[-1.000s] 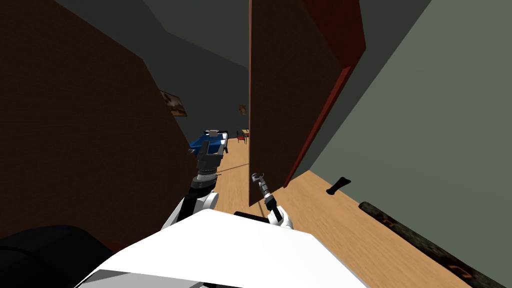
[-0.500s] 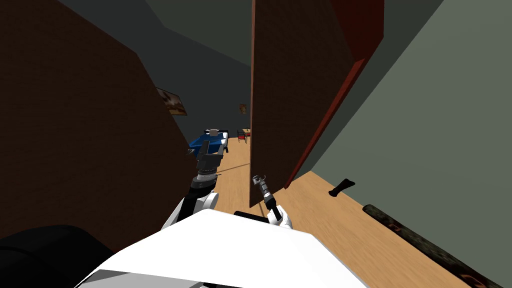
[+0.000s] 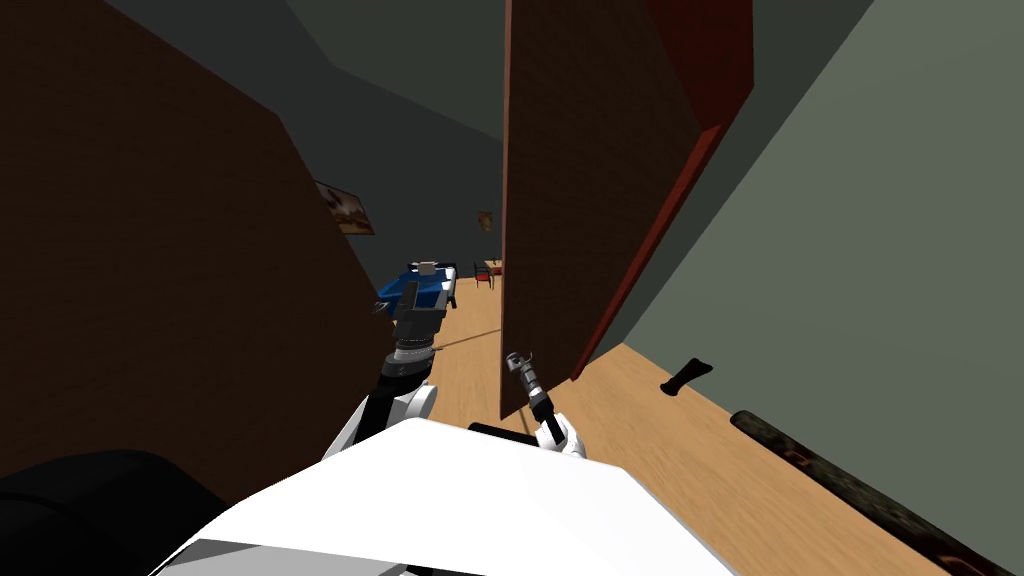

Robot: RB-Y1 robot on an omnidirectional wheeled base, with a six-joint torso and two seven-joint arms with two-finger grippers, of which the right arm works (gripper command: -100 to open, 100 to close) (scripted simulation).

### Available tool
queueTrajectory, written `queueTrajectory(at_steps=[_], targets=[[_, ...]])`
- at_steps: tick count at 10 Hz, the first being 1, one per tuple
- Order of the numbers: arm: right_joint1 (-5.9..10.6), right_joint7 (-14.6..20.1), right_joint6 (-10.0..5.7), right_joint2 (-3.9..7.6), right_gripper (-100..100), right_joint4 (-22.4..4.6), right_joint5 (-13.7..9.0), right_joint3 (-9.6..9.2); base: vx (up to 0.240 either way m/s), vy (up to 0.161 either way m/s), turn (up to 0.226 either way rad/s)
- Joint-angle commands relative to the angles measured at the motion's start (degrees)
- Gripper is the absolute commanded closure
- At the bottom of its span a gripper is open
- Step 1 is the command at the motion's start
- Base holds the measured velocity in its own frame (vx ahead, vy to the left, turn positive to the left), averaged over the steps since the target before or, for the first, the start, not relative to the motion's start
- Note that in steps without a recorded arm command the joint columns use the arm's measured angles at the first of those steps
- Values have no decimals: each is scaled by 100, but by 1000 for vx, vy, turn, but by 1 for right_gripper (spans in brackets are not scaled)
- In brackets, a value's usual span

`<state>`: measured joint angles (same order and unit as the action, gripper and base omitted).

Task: Push the door open

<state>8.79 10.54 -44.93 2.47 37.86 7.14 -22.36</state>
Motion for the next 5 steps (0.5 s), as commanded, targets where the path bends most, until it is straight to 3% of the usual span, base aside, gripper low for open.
queueTrajectory(at_steps=[1,5], targets=[[73,-36,-36,37,100,0,-52,117,152,135,-41],[74,-158,-38,90,100,-33,-156,366,152,136,-33]])
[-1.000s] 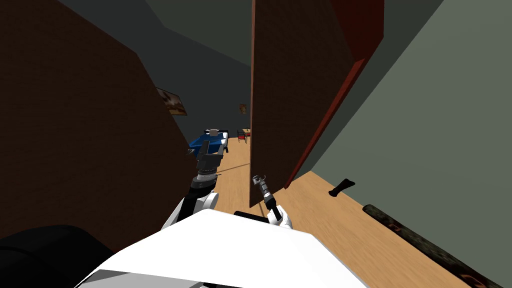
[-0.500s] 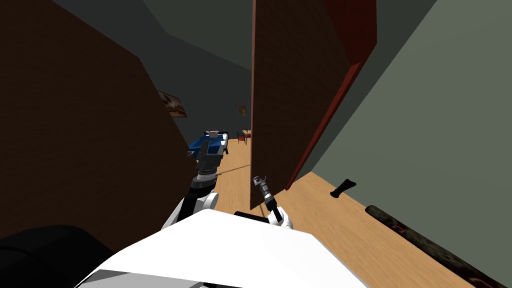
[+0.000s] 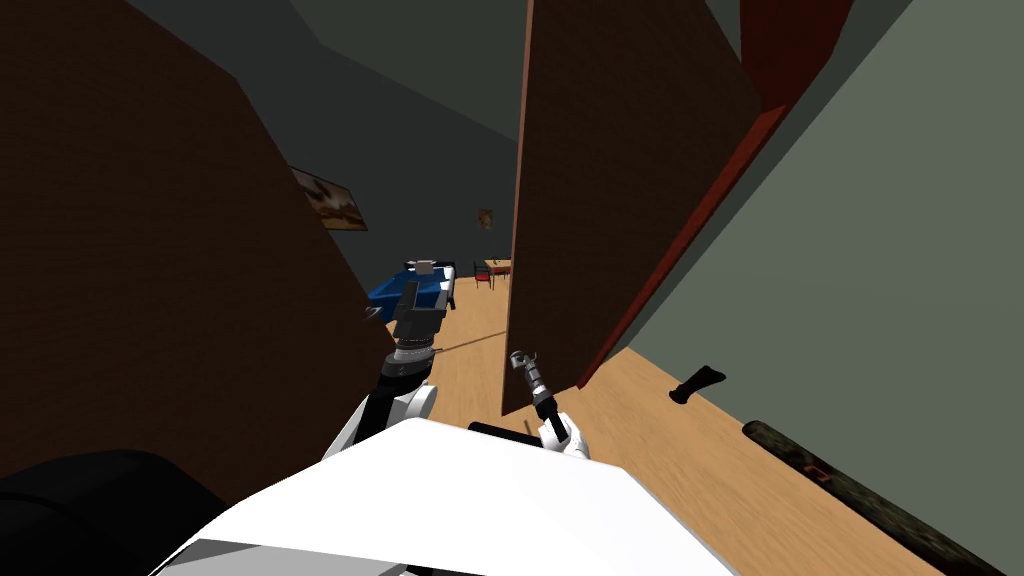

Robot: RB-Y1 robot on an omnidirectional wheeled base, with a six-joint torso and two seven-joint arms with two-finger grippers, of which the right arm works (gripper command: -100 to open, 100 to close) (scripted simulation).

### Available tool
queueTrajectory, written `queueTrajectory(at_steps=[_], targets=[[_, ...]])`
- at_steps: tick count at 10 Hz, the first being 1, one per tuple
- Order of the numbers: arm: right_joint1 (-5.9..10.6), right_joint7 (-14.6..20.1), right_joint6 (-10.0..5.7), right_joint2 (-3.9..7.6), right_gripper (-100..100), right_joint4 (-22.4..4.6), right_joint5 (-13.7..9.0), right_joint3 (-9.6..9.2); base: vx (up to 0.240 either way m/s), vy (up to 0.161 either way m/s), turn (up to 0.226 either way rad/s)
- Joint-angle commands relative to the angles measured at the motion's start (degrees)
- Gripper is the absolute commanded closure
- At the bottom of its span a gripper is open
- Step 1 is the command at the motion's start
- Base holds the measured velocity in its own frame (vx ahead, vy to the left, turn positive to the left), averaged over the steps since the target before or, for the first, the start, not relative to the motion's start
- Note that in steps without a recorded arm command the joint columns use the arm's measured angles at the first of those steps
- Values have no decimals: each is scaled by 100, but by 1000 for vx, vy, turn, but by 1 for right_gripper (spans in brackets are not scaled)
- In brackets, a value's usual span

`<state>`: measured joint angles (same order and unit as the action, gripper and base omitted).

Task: Push the door open

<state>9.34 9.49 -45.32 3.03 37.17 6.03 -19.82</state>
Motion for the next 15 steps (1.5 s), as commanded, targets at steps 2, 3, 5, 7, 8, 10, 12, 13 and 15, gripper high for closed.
queueTrajectory(at_steps=[2,3,5,7,8,10,12,13,15], targets=[[20,-127,-1,51,100,16,-108,262,145,159,-54],[21,-153,-2,54,100,9,-130,315,134,159,-86],[21,-205,-3,58,100,-6,-175,423,83,83,-28],[22,-286,-4,54,100,-28,-244,588,155,135,-84],[23,-340,-5,46,100,-43,-290,698,151,146,-69],[24,-392,-6,32,100,-57,-335,805,102,136,-49],[25,-468,-8,5,100,-78,-400,960,107,143,-60],[25,-515,-9,-18,100,-91,-440,1056,131,107,-65],[26,-559,-10,-43,100,-103,-478,1146,137,127,-47]])
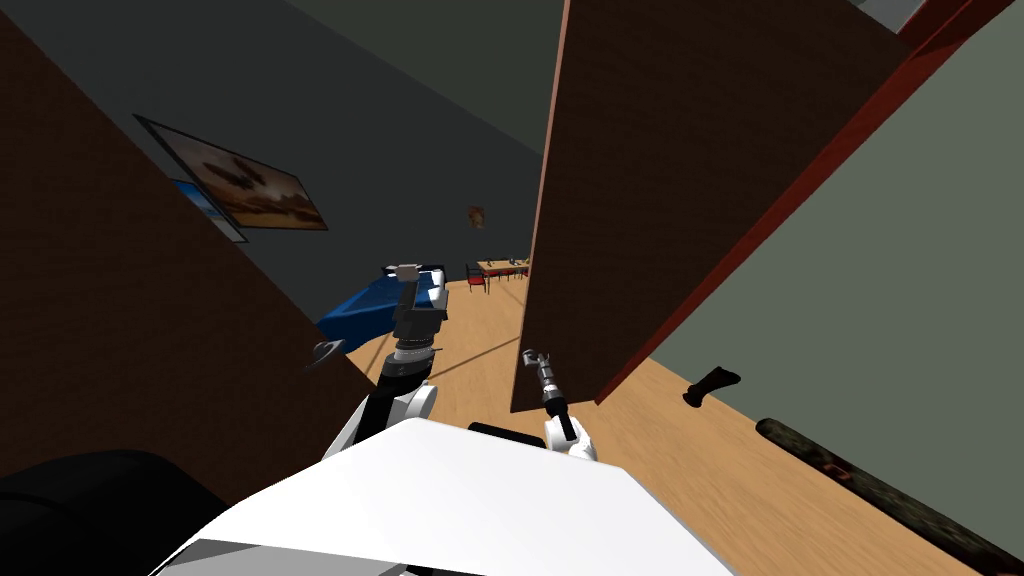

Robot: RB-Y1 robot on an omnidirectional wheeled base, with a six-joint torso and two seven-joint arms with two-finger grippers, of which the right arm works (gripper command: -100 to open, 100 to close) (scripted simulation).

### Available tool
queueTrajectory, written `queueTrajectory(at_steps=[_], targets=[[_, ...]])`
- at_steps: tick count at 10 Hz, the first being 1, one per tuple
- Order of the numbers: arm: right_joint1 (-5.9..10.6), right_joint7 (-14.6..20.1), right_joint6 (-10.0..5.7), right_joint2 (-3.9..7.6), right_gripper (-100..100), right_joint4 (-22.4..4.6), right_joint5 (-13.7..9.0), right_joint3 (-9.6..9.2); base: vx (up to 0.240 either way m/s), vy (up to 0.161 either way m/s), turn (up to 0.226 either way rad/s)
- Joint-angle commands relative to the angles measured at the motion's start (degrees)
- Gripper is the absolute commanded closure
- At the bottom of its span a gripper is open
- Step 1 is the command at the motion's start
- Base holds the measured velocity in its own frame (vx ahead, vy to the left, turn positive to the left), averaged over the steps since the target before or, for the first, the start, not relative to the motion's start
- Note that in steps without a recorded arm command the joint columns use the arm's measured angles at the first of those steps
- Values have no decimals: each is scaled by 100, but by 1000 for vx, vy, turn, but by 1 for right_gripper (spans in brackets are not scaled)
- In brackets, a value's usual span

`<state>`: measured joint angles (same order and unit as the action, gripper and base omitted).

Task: Push the door open

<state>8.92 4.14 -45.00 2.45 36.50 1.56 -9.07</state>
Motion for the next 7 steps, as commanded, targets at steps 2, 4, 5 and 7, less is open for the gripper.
queueTrajectory(at_steps=[2,4,5,7], targets=[[69,-80,-42,-26,100,-52,-80,187,136,158,-64],[69,-135,-43,-75,100,-67,-127,299,140,114,-46],[70,-153,-43,-93,100,-72,-143,336,162,148,-49],[74,-168,-51,31,100,-108,-190,428,96,44,-40]])
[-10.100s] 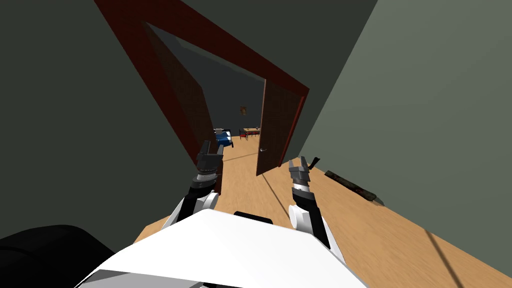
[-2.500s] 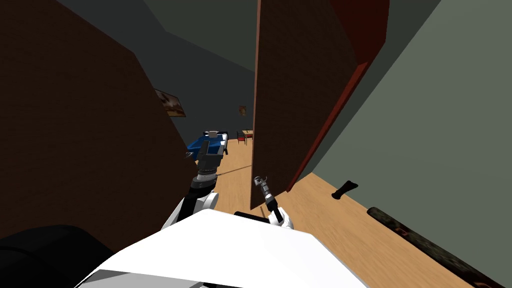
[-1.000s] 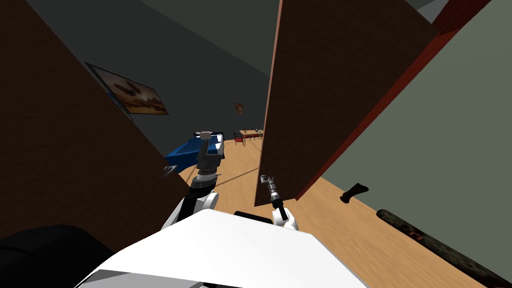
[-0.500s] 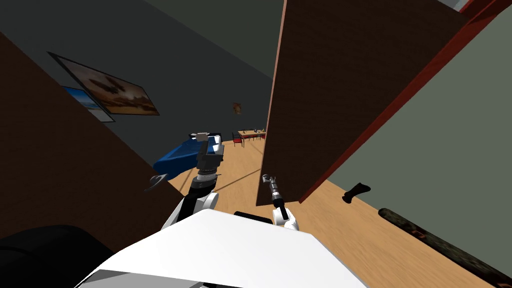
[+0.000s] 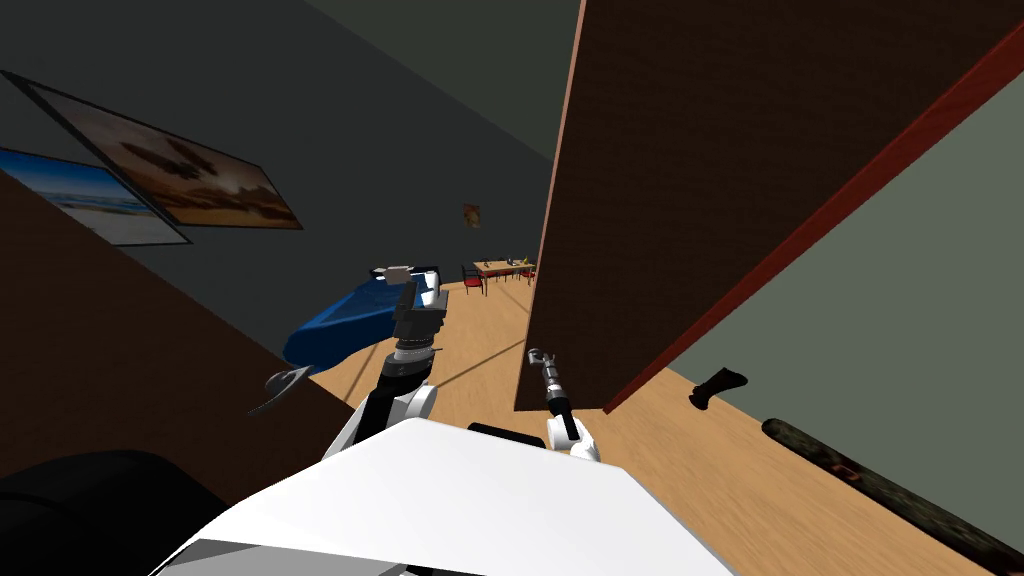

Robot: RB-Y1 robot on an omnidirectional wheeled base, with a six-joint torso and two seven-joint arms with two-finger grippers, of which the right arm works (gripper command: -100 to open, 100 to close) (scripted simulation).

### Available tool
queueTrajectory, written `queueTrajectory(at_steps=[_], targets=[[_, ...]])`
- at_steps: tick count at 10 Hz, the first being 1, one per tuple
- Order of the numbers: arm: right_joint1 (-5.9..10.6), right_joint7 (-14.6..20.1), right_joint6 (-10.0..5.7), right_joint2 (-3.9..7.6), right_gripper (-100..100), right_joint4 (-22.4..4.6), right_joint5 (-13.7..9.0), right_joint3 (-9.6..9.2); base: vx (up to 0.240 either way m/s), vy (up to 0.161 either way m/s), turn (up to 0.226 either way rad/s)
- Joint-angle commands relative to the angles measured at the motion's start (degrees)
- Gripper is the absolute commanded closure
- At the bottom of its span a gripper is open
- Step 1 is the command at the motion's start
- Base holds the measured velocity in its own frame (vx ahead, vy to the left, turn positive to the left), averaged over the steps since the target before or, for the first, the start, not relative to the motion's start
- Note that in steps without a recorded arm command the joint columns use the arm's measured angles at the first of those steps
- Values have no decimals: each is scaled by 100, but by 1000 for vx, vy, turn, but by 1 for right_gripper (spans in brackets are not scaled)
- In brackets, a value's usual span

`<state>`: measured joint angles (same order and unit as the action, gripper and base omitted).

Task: Push the door open

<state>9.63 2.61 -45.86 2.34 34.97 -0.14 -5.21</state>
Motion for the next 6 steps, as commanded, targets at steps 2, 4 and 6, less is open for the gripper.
queueTrajectory(at_steps=[2,4,6], targets=[[2,-50,33,106,100,39,-72,139,159,103,-46],[1,-86,31,158,100,34,-125,238,200,100,-48],[0,-128,28,205,100,28,-187,353,197,75,-46]])
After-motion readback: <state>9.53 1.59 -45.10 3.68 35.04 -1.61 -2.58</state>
